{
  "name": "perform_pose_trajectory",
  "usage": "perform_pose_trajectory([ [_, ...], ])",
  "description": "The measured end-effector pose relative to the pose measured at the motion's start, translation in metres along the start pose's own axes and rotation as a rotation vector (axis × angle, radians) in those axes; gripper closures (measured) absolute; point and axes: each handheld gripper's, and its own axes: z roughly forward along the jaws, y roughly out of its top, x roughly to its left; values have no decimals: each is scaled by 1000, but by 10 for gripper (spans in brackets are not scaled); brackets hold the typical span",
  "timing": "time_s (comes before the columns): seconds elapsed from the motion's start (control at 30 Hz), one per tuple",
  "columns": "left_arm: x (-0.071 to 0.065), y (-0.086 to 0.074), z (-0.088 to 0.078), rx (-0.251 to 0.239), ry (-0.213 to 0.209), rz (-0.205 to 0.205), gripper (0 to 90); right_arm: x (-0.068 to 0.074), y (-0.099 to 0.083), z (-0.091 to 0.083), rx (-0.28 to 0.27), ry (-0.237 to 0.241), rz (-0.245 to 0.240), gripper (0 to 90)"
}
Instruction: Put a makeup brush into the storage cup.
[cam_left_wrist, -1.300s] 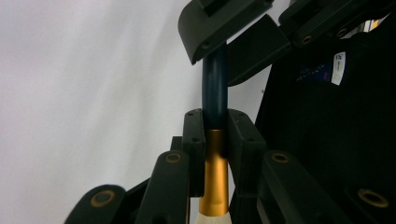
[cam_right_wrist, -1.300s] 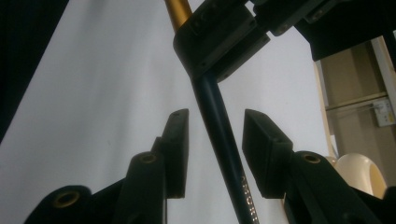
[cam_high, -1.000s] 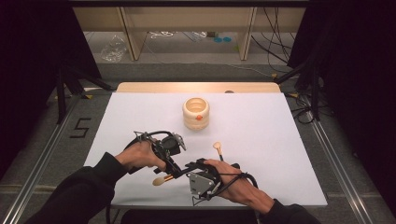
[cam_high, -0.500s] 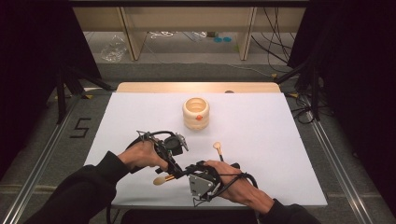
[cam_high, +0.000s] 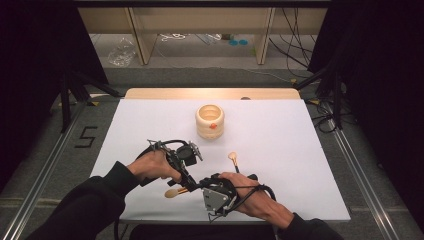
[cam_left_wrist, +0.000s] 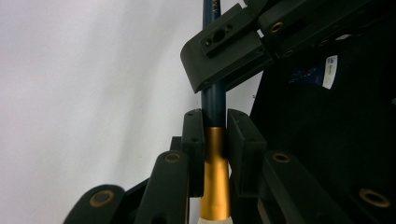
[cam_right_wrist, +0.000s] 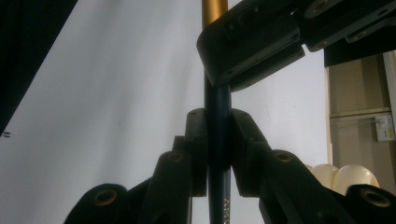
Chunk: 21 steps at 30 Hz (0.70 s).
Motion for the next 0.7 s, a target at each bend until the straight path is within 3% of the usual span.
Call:
perform_pose_trajectory([
  [0.17, 1, -1, -7, -51, -15, -7, 678, -3, -3, -1, -3, -5, 24, 787],
  [0.2, 0, -1, -12, -65, -3, 8, 622, -5, -6, -3, -3, -5, 42, 787],
  [0.27, -1, -2, -14, -85, 1, 0, 555, -5, -7, -3, 3, -6, 56, 787],
  [0.3, -2, -3, -19, -119, 29, 2, 524, -6, -10, -4, 17, 0, 113, 787],
  [0.4, -3, -6, -30, -183, 61, -21, 439, -10, -17, -6, 1, 4, 150, 787],
  [0.43, -3, -6, -30, -183, 61, -21, 421, -12, -19, -7, -1, 0, 164, 788],
  [0.5, 1, -11, -41, -234, 110, -16, 380, -17, -25, -8, -17, -11, 178, 787],
  [0.53, 3, -14, -46, -248, 128, -10, 369, -18, -26, -9, -29, -3, 242, 787],
  [0.6, 7, -19, -54, -288, 174, 16, 350, -24, -34, -11, -49, -3, 275, 787],
  [0.63, 7, -19, -54, -288, 174, 16, 343, -24, -34, -11, -49, -3, 275, 787],
  [0.67, 5, -24, -59, -335, 212, -6, 340, -28, -41, -14, -87, -4, 390, 787],
  [0.7, 5, -26, -61, -370, 215, -11, 342, -30, -43, -15, -105, 1, 422, 788],
])
